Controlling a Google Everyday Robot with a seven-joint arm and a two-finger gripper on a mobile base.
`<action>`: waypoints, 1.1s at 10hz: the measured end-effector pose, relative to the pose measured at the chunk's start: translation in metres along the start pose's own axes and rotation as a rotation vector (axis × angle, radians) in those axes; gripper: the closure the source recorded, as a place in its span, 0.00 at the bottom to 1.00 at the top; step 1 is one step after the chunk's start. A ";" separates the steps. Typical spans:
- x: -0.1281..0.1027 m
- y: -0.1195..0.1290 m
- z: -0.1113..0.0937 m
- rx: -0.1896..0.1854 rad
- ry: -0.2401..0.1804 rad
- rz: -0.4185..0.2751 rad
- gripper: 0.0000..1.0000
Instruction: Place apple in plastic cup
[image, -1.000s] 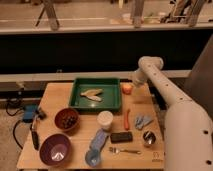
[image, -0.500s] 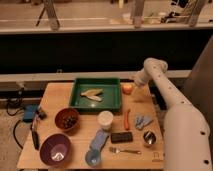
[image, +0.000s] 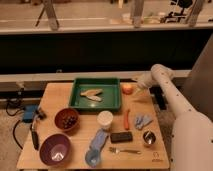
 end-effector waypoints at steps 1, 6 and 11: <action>0.003 0.000 0.001 0.003 -0.016 0.029 0.23; 0.011 0.003 0.008 -0.010 -0.087 0.119 0.23; 0.004 0.004 0.018 -0.033 -0.120 0.137 0.23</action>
